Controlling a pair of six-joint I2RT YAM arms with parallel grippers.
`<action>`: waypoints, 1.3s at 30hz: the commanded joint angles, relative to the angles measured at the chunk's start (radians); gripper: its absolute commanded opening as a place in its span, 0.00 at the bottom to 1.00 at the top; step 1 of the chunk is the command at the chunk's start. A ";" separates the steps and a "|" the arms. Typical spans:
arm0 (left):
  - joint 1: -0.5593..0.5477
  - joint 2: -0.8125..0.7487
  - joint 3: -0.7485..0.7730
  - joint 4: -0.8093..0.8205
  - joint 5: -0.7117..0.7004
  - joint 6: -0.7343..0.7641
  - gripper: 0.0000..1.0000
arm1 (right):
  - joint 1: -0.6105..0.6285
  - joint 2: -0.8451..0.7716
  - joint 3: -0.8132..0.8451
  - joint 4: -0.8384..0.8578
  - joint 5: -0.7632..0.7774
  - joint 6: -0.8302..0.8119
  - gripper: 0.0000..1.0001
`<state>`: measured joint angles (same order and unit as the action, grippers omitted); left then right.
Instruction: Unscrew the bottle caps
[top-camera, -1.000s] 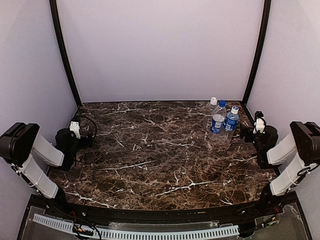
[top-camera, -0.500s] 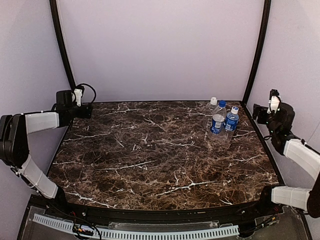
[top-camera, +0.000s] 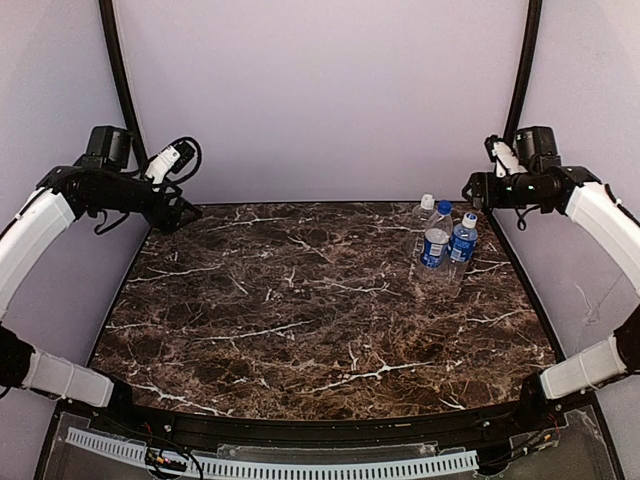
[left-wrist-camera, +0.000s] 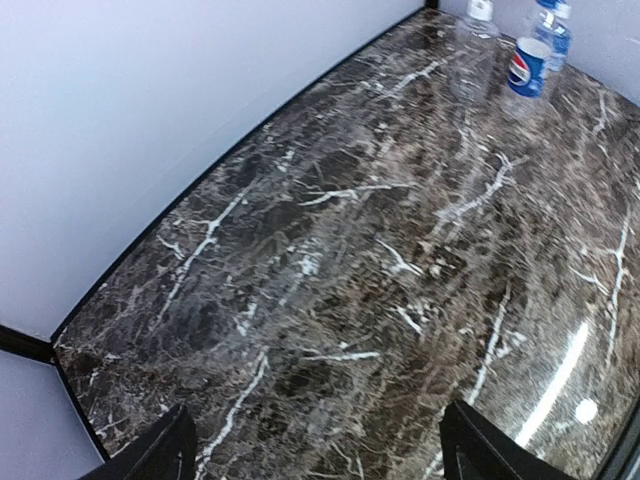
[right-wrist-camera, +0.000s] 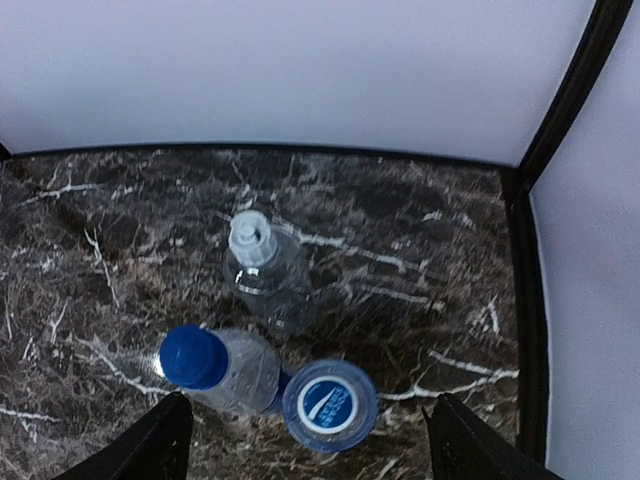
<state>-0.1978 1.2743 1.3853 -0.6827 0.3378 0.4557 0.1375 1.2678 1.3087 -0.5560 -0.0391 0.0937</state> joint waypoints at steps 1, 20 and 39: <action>-0.083 -0.098 -0.087 -0.182 0.004 0.069 0.84 | 0.059 0.062 0.040 -0.259 0.094 0.050 0.75; -0.173 -0.340 -0.469 0.242 0.131 -0.075 0.87 | 0.067 0.197 0.072 -0.174 0.111 0.020 0.61; -0.173 -0.342 -0.467 0.230 0.177 -0.090 0.87 | 0.068 0.220 0.074 -0.161 0.149 -0.021 0.14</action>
<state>-0.3687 0.9455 0.9264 -0.4576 0.4976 0.3767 0.1989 1.5127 1.3781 -0.7349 0.0738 0.0822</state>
